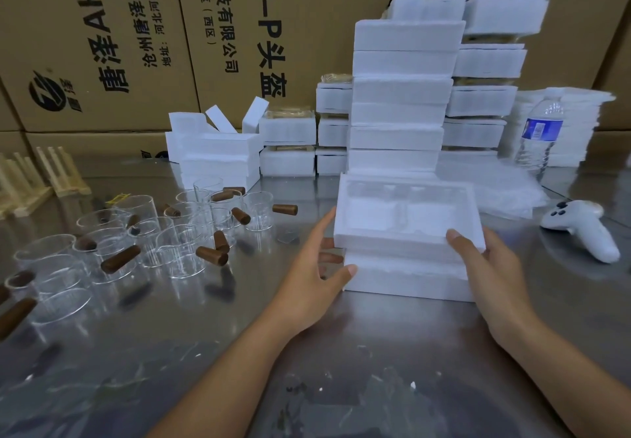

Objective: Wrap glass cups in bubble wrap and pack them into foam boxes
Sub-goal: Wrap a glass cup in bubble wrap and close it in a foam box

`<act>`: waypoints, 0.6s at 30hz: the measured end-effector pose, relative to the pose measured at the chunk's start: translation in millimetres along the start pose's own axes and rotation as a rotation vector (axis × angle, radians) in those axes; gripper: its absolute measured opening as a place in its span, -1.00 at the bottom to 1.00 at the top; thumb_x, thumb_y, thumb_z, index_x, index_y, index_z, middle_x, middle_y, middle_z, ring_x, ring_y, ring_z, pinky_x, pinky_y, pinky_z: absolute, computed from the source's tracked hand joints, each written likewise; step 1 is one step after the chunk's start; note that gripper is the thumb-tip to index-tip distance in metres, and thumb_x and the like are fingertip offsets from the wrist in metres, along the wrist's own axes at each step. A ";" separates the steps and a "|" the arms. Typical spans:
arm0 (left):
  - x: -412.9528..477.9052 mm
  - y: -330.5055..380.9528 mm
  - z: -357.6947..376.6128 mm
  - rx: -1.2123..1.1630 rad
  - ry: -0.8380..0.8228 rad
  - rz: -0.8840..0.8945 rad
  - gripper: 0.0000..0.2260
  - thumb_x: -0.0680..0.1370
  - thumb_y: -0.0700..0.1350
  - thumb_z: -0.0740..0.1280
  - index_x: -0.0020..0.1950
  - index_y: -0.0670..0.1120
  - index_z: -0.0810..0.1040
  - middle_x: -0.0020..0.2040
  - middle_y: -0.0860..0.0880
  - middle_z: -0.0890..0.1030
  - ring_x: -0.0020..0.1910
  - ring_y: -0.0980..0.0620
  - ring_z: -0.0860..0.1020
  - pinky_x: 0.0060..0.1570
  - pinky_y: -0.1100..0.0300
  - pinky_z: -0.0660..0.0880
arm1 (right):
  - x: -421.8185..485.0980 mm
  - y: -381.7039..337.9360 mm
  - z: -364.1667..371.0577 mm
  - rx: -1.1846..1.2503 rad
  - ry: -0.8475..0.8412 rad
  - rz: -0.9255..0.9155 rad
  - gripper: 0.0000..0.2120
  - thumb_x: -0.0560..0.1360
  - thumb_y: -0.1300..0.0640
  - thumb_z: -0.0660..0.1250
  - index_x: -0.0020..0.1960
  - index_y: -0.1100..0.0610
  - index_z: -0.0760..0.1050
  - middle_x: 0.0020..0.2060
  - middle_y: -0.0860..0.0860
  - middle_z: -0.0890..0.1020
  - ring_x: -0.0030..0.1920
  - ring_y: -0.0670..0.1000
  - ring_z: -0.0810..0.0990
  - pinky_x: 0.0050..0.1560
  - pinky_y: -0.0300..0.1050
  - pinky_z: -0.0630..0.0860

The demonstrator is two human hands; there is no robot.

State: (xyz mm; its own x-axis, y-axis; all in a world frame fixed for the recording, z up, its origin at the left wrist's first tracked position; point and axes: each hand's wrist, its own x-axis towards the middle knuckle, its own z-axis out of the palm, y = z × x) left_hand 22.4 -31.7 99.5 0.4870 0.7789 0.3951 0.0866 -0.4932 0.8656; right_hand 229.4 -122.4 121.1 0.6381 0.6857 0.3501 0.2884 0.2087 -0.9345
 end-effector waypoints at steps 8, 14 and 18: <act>0.8 -2.3 0.8 0.042 0.045 -0.010 -0.15 0.44 -0.19 0.47 0.49 0.25 0.00 0.10 0.17 0.57 0.09 0.30 0.51 0.04 0.54 0.36 | 2.1 0.3 -2.8 0.035 0.049 0.039 -0.89 0.49 0.00 0.35 -0.03 0.00 0.54 -0.27 -0.20 0.58 -0.35 -0.38 0.52 -0.39 -0.51 0.37; -0.5 -1.0 0.7 0.232 0.019 -0.025 -0.17 0.35 -0.05 0.55 0.45 0.21 0.12 0.10 0.30 0.50 0.15 0.37 0.40 0.12 0.53 0.28 | 8.3 -4.2 -9.8 0.143 0.176 0.201 -0.70 0.49 -0.12 0.31 -0.28 0.07 0.48 -0.41 -0.05 0.47 -0.39 -0.07 0.41 -0.35 -0.19 0.32; -3.3 2.0 -5.0 0.560 0.007 0.099 -0.42 0.29 0.15 0.52 0.27 0.28 0.43 0.10 0.25 0.37 0.16 0.21 0.31 0.14 0.38 0.19 | 10.0 -8.0 -17.0 0.243 0.302 0.274 -0.72 0.48 -0.17 0.29 -0.27 0.00 0.46 -0.35 -0.10 0.49 -0.31 -0.08 0.46 -0.24 -0.19 0.36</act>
State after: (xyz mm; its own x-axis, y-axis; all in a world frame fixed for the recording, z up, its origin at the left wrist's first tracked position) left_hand 16.6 -33.3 101.5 0.5105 0.7203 0.4697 0.4896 -0.6925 0.5299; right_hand 245.6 -129.1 133.2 0.8568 0.5125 0.0577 -0.0722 0.2299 -0.9705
